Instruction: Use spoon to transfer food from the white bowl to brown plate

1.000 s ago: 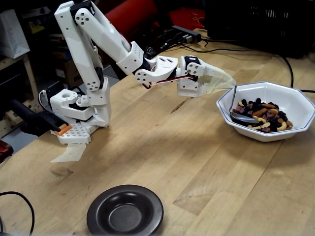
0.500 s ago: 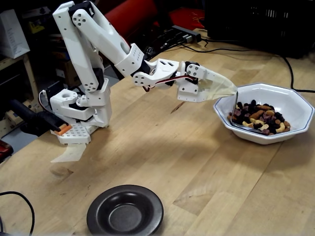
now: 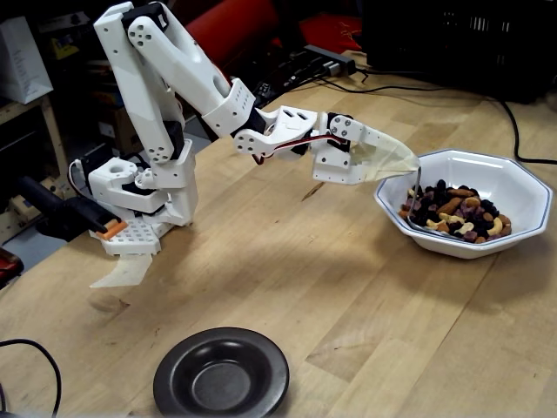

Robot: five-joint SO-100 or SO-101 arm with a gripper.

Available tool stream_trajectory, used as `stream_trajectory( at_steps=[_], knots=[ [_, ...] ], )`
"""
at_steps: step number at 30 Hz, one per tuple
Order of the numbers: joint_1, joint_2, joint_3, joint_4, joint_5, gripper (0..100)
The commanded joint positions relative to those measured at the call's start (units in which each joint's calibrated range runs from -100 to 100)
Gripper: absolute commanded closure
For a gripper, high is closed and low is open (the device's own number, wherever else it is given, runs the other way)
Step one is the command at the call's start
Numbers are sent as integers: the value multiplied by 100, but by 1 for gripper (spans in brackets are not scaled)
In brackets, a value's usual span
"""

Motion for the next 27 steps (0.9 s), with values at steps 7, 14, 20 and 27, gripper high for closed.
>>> stream_trajectory(
  at_steps=[7, 14, 20, 27],
  knots=[
    [137, -37, -67, -41, 532, 96],
    [137, 5, -67, -41, 879, 96],
    [137, 14, -58, -25, 1123, 96],
    [71, -46, -67, -25, 1162, 96]
  ],
)
